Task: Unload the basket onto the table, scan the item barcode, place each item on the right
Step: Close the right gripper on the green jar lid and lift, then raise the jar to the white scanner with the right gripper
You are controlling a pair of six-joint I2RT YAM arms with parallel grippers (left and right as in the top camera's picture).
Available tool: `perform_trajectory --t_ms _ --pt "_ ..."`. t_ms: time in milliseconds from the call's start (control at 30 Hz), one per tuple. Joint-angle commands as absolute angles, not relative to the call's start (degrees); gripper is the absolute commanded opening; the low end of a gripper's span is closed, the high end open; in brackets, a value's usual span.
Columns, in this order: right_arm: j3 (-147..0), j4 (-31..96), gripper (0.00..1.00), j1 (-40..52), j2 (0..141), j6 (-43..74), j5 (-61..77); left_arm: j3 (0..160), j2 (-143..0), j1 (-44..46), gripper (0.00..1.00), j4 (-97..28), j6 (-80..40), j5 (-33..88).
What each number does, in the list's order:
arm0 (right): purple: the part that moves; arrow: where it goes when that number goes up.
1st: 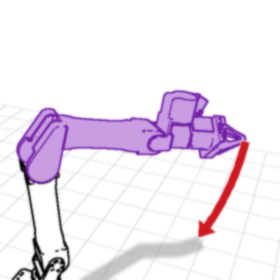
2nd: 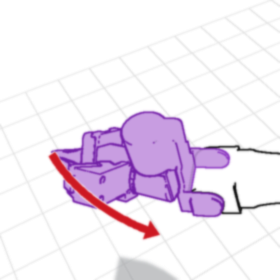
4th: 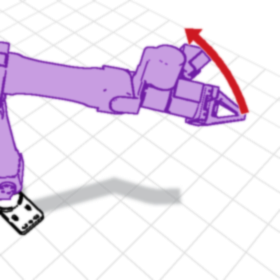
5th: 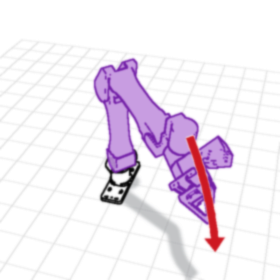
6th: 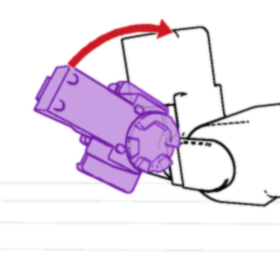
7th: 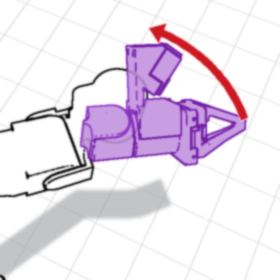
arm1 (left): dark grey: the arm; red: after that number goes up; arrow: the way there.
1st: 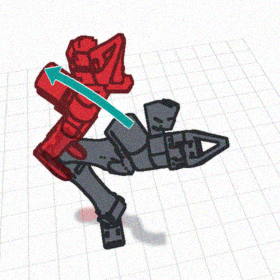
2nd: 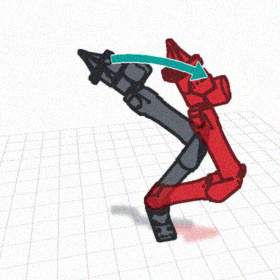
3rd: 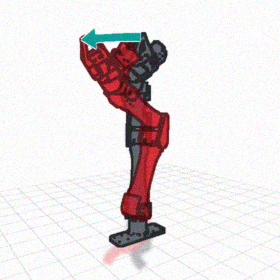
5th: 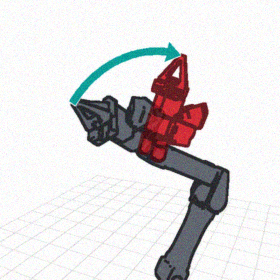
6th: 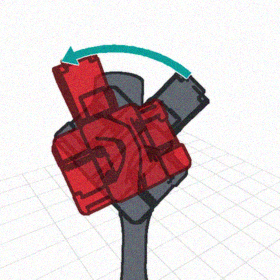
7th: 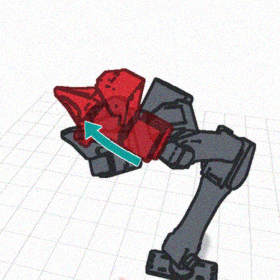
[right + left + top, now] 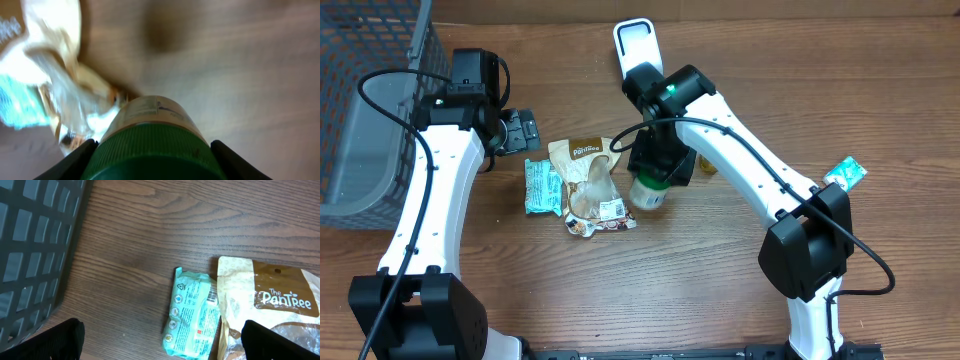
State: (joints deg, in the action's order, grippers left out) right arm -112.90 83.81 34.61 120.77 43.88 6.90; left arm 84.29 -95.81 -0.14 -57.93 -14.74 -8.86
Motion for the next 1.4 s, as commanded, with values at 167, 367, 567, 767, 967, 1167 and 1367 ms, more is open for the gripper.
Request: perform_trajectory --t_ms 167,367,567,767,967,1167,1367 --pt "-123.11 78.22 0.05 32.21 119.92 16.12 -0.01 85.25 -95.92 -0.23 1.0 -58.08 -13.93 -9.39" --pt "-141.36 79.0 0.06 32.12 119.92 13.15 -2.13 85.25 -95.92 -0.25 1.0 -58.08 -13.91 -9.39" --pt "-148.09 72.36 0.08 32.12 119.92 12.93 -2.13 85.25 -95.92 -0.23 1.0 -58.08 -13.91 -9.39" --pt "-144.53 62.72 0.11 31.99 120.99 10.15 -6.11 85.25 -95.92 -0.25 1.0 -58.08 -13.91 -9.39" --pt "-139.74 50.81 0.09 31.05 124.16 10.15 -10.07 85.25 -95.92 -0.23 1.0 -58.11 -13.93 -9.39" --pt "-138.74 42.54 0.09 28.53 130.26 10.17 -10.31 85.25 -95.92 -0.23 1.0 -58.08 -13.91 -9.41" --pt "-138.74 34.79 0.09 26.92 136.0 10.2 -10.28 85.25 -95.92 -0.23 1.0 -58.08 -13.93 -9.39"
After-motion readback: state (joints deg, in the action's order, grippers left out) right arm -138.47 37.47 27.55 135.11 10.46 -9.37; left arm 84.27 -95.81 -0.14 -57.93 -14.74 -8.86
